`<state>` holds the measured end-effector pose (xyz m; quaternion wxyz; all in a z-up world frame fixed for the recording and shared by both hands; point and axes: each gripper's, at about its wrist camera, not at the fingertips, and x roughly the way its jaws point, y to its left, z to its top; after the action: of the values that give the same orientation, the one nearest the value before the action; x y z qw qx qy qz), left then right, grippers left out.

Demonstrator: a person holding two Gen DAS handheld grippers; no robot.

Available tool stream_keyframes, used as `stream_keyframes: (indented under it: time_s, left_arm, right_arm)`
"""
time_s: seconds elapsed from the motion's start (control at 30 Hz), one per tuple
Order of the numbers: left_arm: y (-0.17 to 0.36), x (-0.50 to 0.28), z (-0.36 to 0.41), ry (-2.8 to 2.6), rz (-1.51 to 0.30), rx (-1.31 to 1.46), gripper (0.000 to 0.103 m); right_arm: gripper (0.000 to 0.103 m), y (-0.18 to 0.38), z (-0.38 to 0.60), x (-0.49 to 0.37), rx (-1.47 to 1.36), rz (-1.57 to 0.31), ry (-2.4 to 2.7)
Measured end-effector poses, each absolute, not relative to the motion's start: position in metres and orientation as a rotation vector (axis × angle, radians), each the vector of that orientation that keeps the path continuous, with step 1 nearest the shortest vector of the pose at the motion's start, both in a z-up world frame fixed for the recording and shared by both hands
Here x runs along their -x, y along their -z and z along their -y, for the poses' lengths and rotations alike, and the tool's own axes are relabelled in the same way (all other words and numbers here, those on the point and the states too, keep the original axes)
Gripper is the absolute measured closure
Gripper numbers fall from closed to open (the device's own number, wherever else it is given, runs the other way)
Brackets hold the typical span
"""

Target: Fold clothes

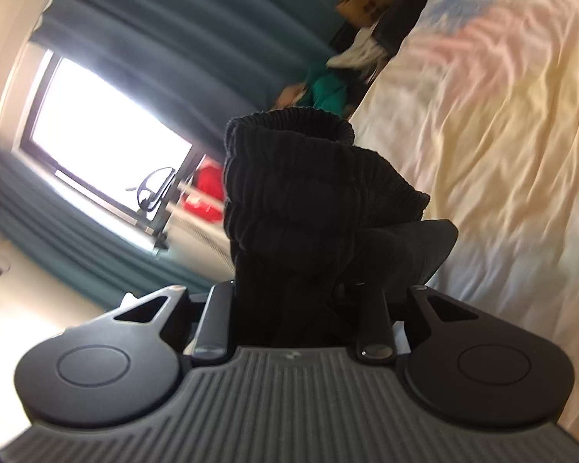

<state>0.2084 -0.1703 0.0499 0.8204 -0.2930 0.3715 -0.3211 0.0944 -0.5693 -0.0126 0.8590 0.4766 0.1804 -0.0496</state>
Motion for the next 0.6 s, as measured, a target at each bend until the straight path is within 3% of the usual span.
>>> stream_keyframes:
  time_s: [0.17, 0.3, 0.6]
  left_arm:
    - [-0.042, -0.275, 0.299, 0.731, -0.842, 0.583, 0.069]
    - [-0.018, -0.312, 0.368, 0.759, -0.856, 0.497, 0.069]
    - [0.068, -0.305, 0.382, 0.817, -0.940, 0.284, 0.073]
  right_arm:
    - [0.074, 0.001, 0.656, -0.120, -0.963, -0.336, 0.236]
    - [0.074, 0.030, 0.706, -0.132, -0.997, -0.309, 0.314]
    - [0.074, 0.139, 0.708, -0.108, -1.120, -0.375, 0.407]
